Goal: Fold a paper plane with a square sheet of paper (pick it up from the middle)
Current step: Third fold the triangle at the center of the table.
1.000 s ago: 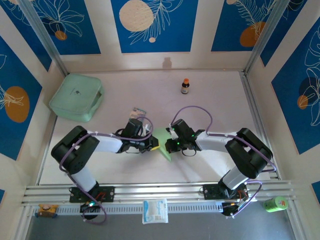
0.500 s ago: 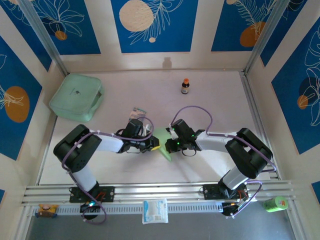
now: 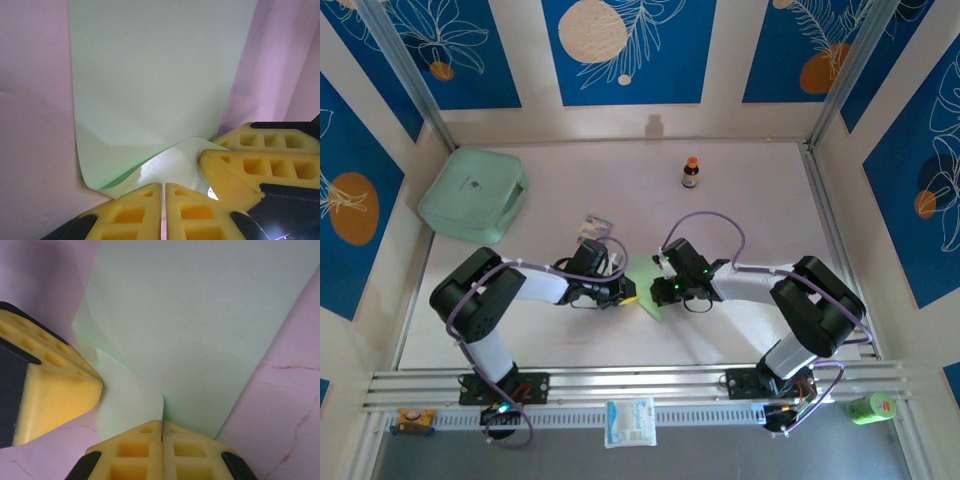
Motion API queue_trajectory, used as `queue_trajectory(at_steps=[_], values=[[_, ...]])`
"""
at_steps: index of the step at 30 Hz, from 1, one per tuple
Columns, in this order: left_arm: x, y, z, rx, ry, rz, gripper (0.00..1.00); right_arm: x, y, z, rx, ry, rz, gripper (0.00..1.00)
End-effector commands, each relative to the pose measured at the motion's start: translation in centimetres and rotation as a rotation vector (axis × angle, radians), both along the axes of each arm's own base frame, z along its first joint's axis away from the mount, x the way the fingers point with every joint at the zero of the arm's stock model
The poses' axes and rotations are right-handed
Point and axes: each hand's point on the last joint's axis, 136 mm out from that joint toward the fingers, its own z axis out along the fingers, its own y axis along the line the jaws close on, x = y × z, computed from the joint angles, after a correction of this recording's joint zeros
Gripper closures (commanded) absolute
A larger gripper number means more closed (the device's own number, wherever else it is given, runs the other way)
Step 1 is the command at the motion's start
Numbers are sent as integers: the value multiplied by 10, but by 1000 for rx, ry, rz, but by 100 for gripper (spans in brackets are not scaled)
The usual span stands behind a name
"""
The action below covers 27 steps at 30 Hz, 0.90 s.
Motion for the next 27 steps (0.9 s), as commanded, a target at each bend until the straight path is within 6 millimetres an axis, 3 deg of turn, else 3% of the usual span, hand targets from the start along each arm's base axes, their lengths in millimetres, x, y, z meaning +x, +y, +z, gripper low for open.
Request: queue_trajectory(at_steps=[1,5,11,15,20,24,27], values=[[-3,4,-12,52,13,-14,88,-6,-6,-6,-11,31,-13,100],[-4,5,-14,65,17,-17,88,-4,-2,3,9,32,-15,93],[-4,5,-14,71,16,-20,88,0,-6,34,55,40,-66,65],[-3,5,-13,72,10,-20,89,-7,-7,52,125,76,-76,58],[-3,5,-13,73,9,-19,89,-29,11,61,208,150,-6,63],[-2,5,-13,72,10,-20,89,-42,25,57,191,160,35,80],[-2,5,-13,73,11,-19,89,-48,34,51,151,165,68,88]])
